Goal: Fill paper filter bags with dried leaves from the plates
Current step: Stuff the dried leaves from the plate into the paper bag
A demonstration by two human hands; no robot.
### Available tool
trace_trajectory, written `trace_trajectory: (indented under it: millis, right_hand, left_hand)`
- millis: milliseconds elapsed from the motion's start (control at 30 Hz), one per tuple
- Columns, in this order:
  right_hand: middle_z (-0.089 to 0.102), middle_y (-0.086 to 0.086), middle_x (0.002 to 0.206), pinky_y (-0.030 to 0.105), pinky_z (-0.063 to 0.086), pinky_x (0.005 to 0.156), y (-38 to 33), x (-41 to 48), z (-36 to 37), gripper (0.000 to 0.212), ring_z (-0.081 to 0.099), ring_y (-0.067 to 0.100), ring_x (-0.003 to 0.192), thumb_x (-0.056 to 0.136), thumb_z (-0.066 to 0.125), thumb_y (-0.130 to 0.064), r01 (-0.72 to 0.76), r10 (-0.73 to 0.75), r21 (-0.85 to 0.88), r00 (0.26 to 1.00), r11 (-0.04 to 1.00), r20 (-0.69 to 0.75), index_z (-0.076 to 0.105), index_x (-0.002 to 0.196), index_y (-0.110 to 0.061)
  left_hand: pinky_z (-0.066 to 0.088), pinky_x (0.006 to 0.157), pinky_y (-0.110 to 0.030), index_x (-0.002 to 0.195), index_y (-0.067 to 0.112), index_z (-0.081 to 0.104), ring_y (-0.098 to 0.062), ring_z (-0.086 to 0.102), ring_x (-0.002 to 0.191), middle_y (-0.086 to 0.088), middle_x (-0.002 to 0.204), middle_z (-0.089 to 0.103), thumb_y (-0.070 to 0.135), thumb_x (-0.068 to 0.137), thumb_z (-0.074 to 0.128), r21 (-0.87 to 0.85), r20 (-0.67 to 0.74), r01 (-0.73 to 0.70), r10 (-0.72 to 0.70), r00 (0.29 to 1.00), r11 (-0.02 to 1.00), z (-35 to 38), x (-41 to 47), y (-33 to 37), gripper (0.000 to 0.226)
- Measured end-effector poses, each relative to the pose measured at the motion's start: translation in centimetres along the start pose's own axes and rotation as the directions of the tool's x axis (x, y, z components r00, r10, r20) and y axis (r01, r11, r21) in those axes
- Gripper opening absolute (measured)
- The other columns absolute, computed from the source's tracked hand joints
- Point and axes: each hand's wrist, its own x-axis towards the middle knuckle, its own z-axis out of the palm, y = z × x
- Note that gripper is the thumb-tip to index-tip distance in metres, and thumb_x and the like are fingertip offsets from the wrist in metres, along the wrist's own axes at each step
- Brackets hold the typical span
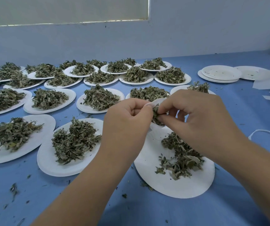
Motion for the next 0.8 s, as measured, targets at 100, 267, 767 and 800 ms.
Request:
trace_trajectory:
  millis: [100,267,767,800]
  right_hand:
    - [0.061,-0.008,0.073,0.021,0.044,0.061,0.1,-0.1,0.3,0.011,0.051,0.004,0.064,0.079,0.072,-0.005,0.069,-0.067,-0.073,0.997,0.995,0.032,0.073,0.08,-0.016]
    - [0.068,-0.001,0.079,0.043,0.051,0.057,0.1,-0.1,0.5,0.016,0.061,0.021,0.076,0.084,0.06,-0.015,0.123,-0.115,-0.121,0.991,0.985,0.067,0.075,0.081,-0.014]
    - [0.06,-0.023,0.109,0.04,0.051,0.057,0.4,-0.4,-0.4,0.04,0.058,0.011,0.089,0.075,0.041,-0.012,0.271,-0.217,-0.131,0.922,0.954,0.322,0.068,0.101,-0.025]
    - [0.057,-0.022,0.099,0.039,0.049,0.054,0.3,-0.4,-0.2,0.031,0.054,0.012,0.08,0.075,0.038,-0.014,0.284,-0.219,-0.15,0.914,0.947,0.342,0.064,0.09,-0.023]
  left_hand:
    - [0.029,0.04,-0.013,0.071,0.021,0.071,-0.002,0.036,0.038,0.013,0.04,0.046,0.013,0.09,0.061,0.009,0.019,-0.012,0.012,1.0,1.0,0.2,-0.1,-0.1,0.023]
    - [0.035,0.043,-0.014,0.075,0.018,0.073,-0.003,0.045,0.041,0.008,0.048,0.057,0.015,0.09,0.064,-0.027,0.031,0.0,0.001,1.0,1.0,0.3,0.0,-0.2,0.018]
    - [0.03,0.043,-0.026,0.073,0.017,0.072,-0.014,0.033,0.044,-0.001,0.05,0.046,0.016,0.089,0.064,-0.085,-0.036,0.019,-0.022,0.999,0.996,-0.6,0.4,0.1,0.018]
    - [0.03,0.042,-0.025,0.074,0.018,0.072,-0.013,0.034,0.043,0.003,0.048,0.046,0.015,0.089,0.064,-0.074,-0.018,0.012,-0.013,1.0,0.997,-0.4,0.3,0.1,0.018]
